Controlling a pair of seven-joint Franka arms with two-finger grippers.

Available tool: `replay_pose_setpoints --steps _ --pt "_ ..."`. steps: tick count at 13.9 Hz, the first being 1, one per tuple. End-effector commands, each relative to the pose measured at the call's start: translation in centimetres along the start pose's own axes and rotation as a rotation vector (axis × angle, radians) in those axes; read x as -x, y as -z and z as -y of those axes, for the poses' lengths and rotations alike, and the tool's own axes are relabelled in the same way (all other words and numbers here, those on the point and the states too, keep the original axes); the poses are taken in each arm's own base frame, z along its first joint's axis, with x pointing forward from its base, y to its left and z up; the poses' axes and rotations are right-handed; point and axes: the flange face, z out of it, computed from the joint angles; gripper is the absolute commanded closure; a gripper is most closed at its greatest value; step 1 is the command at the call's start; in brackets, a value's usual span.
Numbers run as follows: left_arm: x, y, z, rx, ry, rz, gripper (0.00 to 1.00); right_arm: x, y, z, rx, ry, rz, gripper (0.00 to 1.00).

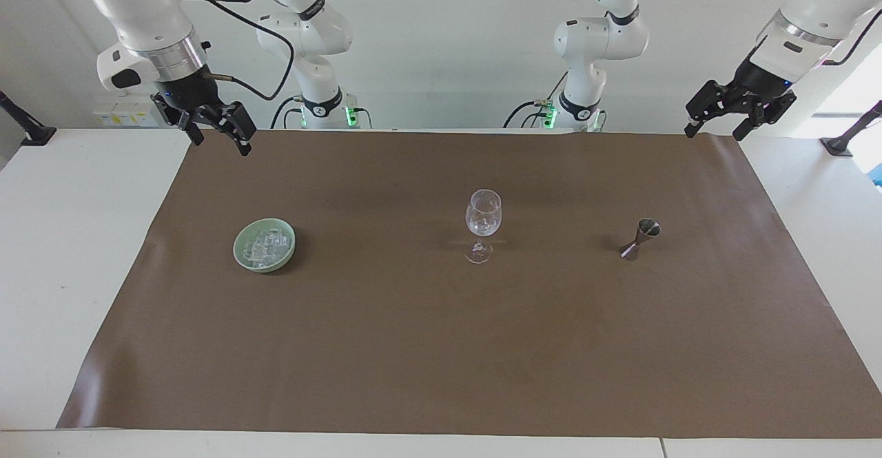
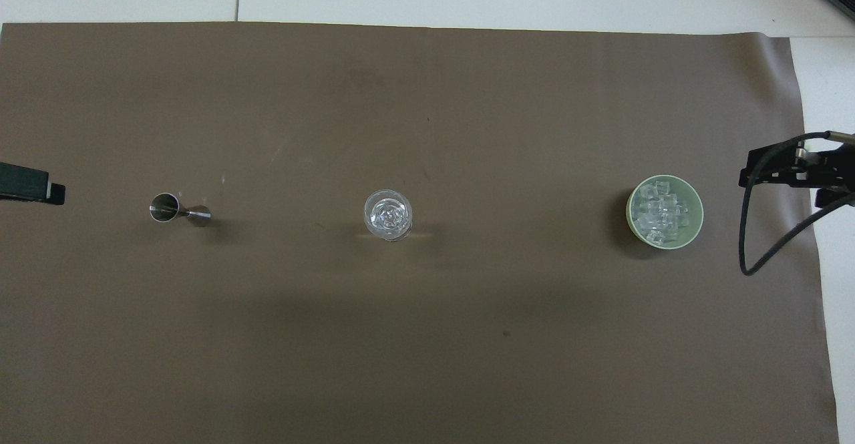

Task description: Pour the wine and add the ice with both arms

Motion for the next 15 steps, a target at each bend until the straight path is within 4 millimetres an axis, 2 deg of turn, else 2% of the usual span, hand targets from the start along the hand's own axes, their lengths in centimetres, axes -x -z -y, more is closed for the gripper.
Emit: replay_pose_setpoints --steps 1,3,15 --pt "0.3 0.6 0.5 -0.022 -0.001 -0.044 0.0 0.1 0.4 -0.1 -0.029 0.018 0.01 0.0" --pt "-0.3 1.0 1.3 -0.069 -0.007 -0.084 0.0 0.4 0.4 -0.2 -0.028 0.02 0.016 0.0" --pt "-0.5 0.5 -0.3 -0.056 -0.04 -0.055 0.0 0.7 -0.1 -0.2 -0.024 0.026 0.034 0.0"
